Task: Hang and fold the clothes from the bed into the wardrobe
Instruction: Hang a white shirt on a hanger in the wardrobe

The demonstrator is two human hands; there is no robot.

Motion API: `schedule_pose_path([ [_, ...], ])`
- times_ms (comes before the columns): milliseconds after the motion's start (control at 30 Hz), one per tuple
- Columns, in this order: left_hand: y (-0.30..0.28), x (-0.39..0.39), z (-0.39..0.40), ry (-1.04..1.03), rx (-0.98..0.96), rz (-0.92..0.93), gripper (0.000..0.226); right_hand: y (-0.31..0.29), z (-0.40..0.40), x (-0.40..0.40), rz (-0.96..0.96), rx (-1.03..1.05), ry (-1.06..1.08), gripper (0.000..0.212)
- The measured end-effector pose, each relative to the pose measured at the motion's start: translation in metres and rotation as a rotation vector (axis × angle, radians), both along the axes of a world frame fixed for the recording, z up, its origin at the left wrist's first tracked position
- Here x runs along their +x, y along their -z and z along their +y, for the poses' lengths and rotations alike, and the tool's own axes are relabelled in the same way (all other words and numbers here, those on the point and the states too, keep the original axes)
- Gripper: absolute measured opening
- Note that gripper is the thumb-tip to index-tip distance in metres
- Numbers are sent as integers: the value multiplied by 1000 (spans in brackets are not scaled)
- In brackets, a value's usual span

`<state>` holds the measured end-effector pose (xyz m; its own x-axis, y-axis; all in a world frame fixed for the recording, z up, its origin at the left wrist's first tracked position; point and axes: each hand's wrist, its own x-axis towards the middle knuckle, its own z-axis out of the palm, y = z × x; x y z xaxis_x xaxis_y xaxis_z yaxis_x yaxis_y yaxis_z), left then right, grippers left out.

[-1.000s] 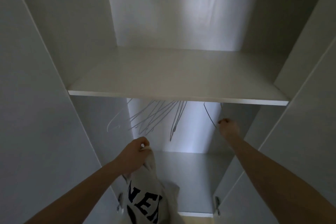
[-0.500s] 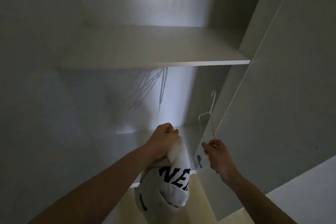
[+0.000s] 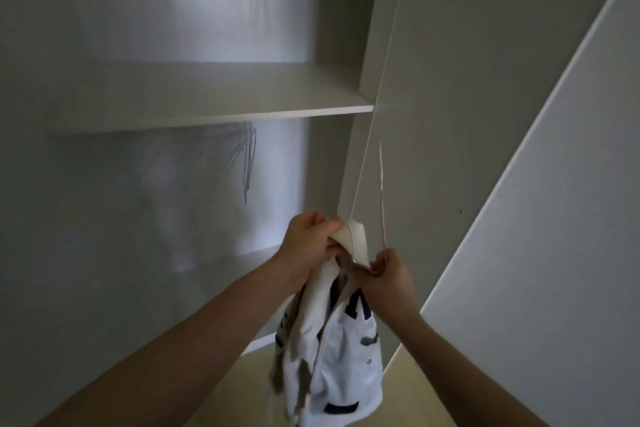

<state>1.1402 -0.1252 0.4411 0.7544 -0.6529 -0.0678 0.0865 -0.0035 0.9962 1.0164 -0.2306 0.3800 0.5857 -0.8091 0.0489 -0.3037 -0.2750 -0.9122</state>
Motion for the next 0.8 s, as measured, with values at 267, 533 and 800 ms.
schedule_pose_path([
  [267,27,-61,42,-8,124,-171,34,-64,0,-85,-190,-4,-187,35],
  [533,127,-160,111,358,495,-213,59,-80,46,-145,-136,15,-361,39],
  [800,144,-193,114,768,652,-537,7,-111,64,-172,-136,23,-541,20],
])
